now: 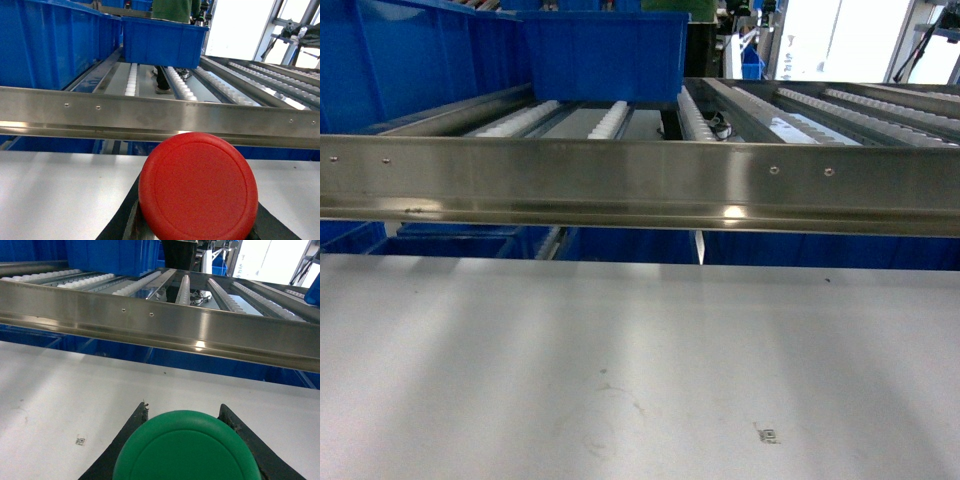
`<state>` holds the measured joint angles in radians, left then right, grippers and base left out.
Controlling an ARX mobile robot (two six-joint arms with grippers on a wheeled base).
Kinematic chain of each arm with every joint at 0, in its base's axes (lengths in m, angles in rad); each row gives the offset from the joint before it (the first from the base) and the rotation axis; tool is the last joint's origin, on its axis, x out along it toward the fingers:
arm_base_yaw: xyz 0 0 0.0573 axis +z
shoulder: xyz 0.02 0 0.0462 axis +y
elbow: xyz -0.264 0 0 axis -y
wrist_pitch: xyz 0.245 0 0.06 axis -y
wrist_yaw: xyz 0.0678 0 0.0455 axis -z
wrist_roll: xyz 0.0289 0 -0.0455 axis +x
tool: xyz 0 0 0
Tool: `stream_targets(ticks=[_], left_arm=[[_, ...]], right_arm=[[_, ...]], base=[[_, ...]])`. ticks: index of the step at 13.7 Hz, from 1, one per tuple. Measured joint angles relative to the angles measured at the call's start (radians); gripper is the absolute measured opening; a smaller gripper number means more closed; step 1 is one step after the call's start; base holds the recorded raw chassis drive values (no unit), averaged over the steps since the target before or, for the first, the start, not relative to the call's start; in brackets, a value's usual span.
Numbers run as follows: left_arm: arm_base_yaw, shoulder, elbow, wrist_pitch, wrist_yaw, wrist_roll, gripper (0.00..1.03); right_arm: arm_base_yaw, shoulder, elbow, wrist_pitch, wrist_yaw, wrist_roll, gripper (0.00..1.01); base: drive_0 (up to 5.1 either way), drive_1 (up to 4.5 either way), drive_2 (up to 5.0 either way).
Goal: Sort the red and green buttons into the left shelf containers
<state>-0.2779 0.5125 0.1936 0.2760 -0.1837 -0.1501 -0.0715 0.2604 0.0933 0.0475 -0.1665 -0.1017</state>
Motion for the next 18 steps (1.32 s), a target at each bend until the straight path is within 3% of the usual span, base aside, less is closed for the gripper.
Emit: stream_targets(ticks=[18], left_arm=[[0.0, -0.002, 0.0, 0.002, 0.0, 0.0, 0.25]], right_arm=[[0.0, 0.0, -0.002, 0.001, 0.0, 0.0, 0.34]], base=[[-4.7, 1.05, 3.7]])
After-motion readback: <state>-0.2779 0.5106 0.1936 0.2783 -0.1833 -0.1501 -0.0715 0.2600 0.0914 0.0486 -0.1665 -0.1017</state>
